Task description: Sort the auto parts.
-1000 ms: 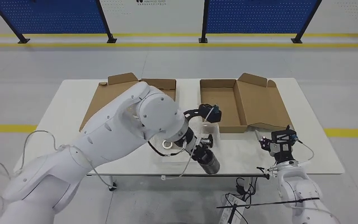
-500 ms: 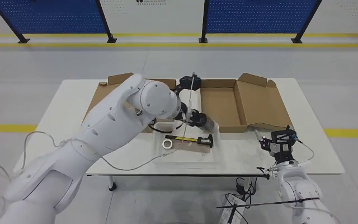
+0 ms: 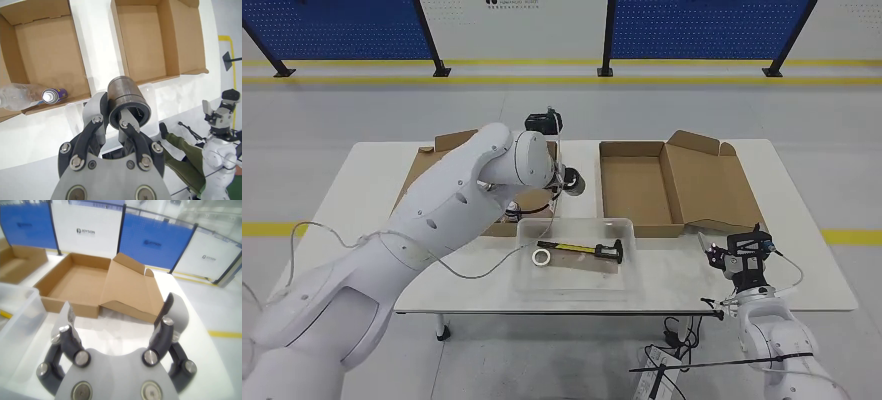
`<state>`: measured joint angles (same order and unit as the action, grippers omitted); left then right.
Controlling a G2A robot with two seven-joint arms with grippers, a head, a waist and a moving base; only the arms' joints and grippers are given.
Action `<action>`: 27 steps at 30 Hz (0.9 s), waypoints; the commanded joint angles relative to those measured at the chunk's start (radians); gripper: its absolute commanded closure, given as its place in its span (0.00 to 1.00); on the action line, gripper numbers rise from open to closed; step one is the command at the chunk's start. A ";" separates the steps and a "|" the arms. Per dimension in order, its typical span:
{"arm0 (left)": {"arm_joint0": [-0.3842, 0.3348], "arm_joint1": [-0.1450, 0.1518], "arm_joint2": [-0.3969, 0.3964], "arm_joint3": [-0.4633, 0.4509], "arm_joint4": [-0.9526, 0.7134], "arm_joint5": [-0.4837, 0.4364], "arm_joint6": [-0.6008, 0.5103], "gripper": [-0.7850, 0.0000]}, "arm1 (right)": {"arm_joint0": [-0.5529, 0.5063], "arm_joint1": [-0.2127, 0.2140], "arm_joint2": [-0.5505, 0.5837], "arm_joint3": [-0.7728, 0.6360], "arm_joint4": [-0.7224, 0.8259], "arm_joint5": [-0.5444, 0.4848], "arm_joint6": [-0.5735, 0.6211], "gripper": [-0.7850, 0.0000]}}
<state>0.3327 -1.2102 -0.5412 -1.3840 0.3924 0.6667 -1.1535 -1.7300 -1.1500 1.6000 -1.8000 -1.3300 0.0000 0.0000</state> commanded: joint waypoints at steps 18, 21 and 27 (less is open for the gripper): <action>0.004 -0.008 0.006 0.044 -0.049 0.000 0.026 1.00 | 0.000 0.000 0.000 0.000 0.000 0.000 0.000 0.00; -0.001 -0.011 0.002 0.088 -0.026 0.016 0.045 1.00 | 0.000 0.000 0.000 0.000 0.000 0.000 0.000 0.00; -0.022 -0.038 0.004 0.253 -0.077 0.093 0.093 1.00 | 0.000 0.000 0.000 0.000 0.000 0.000 0.000 0.00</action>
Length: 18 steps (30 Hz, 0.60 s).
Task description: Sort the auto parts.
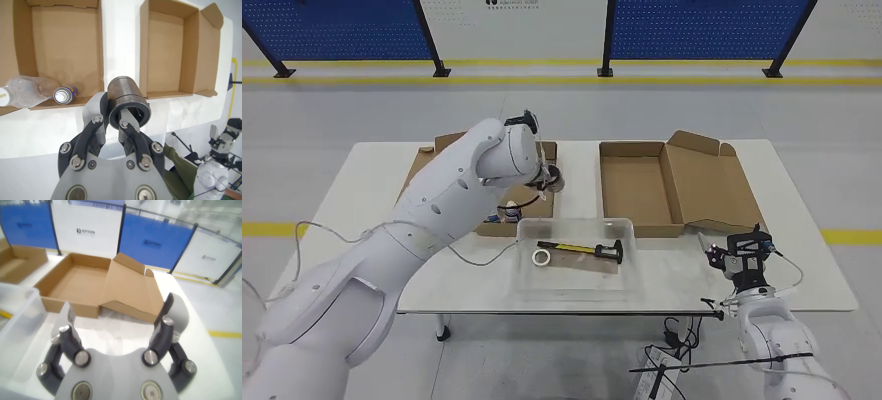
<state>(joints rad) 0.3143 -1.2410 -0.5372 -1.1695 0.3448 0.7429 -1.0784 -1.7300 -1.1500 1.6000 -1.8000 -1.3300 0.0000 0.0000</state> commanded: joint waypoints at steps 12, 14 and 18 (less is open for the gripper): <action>-0.055 -0.097 0.120 0.270 -0.055 0.050 0.052 1.00 | 0.000 0.000 0.000 0.000 0.000 0.000 0.000 0.00; -0.060 -0.110 0.133 0.295 -0.049 0.043 0.046 1.00 | 0.000 0.000 0.000 0.000 0.000 0.000 0.000 0.00; -0.062 -0.137 0.141 0.351 -0.061 0.024 0.048 1.00 | 0.000 0.000 0.000 0.000 0.000 0.000 0.000 0.00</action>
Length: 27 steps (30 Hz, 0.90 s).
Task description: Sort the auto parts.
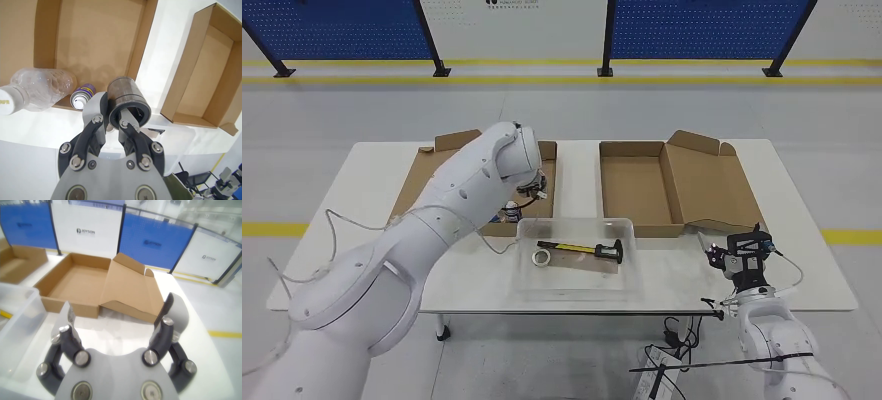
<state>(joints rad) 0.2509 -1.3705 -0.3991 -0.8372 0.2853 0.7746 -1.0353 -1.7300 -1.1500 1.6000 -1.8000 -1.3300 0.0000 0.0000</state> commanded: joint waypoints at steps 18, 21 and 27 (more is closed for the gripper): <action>-0.011 -0.109 0.024 0.229 -0.020 -0.104 -0.012 1.00 | 0.000 0.000 0.000 0.000 0.000 0.000 0.000 0.00; -0.012 -0.123 0.030 0.260 -0.012 -0.115 -0.018 1.00 | 0.000 0.000 0.000 0.000 0.000 0.000 0.000 0.00; -0.013 -0.151 0.034 0.319 -0.004 -0.140 -0.030 1.00 | 0.000 0.000 0.000 0.000 0.000 0.000 0.000 0.00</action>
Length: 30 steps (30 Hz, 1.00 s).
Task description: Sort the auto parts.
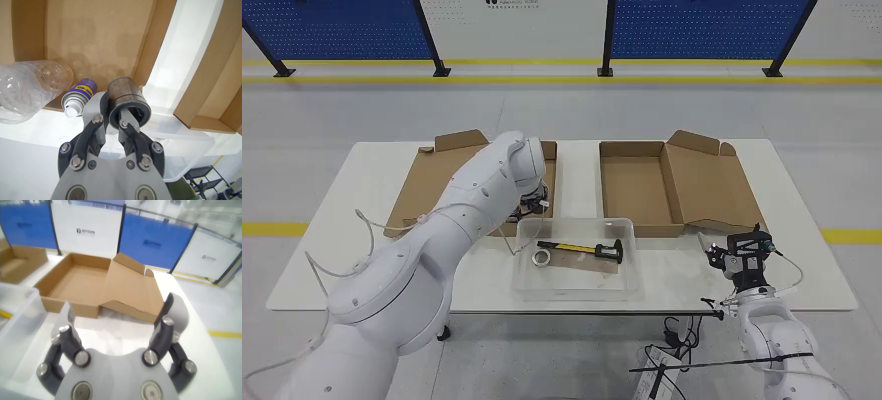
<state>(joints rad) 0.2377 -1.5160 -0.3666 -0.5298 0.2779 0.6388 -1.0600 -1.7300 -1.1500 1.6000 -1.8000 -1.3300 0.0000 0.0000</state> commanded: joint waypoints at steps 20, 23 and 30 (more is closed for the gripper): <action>-0.004 -0.086 0.005 0.184 0.030 -0.088 -0.051 1.00 | 0.000 0.000 0.000 0.000 0.000 0.000 0.000 0.00; -0.007 -0.096 0.002 0.203 0.034 -0.097 -0.053 1.00 | 0.000 0.000 0.000 0.000 0.000 0.000 0.000 0.00; -0.012 -0.115 -0.007 0.239 0.040 -0.116 -0.048 0.96 | 0.000 0.000 0.000 0.000 0.000 0.000 0.000 0.00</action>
<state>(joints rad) 0.2261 -1.6282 -0.3718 -0.2958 0.3166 0.5253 -1.1095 -1.7300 -1.1500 1.6000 -1.8000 -1.3300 0.0000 0.0000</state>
